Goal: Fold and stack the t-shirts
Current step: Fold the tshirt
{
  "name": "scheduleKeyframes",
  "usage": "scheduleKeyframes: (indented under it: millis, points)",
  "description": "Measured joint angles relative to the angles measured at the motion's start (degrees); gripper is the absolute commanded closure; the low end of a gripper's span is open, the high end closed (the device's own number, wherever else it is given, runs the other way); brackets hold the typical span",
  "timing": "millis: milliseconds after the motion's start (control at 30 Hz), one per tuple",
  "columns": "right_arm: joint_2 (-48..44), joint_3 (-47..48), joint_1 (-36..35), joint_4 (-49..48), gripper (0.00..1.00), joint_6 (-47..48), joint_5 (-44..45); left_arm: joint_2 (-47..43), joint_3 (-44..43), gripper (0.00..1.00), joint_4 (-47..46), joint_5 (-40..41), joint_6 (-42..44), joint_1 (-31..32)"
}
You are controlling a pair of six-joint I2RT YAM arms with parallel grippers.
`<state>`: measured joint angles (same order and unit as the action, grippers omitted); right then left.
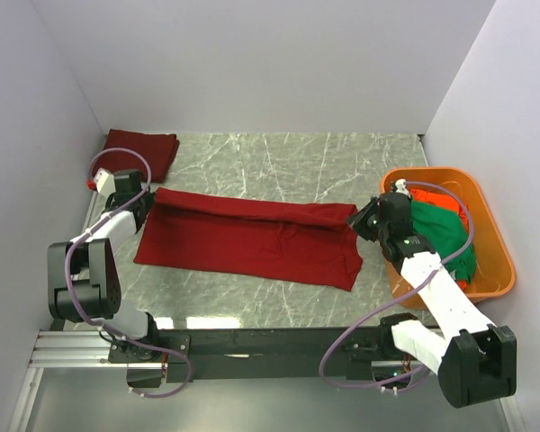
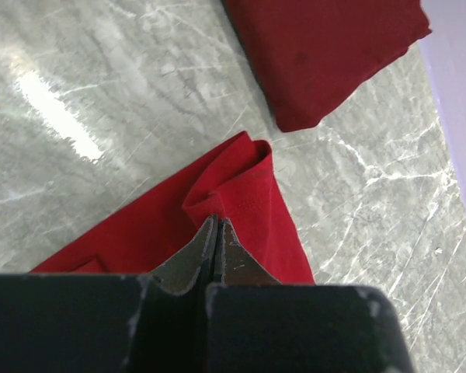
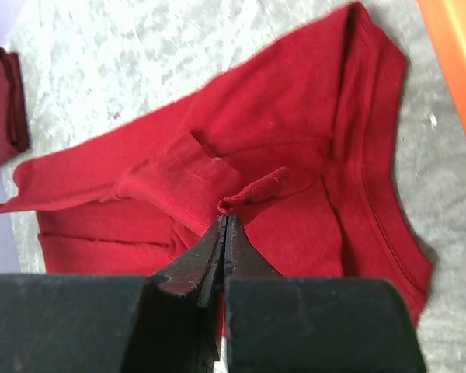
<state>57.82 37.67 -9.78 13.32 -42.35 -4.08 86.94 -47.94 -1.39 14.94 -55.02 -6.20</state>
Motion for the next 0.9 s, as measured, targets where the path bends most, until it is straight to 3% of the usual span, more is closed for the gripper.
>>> scheduleKeyframes:
  millis: [900]
  points:
    - [-3.45, -9.9, 0.0, -0.87, 1.0, 0.0, -2.51, -2.29, 10.27, 0.99, -4.04, 0.0, -4.37, 0.0]
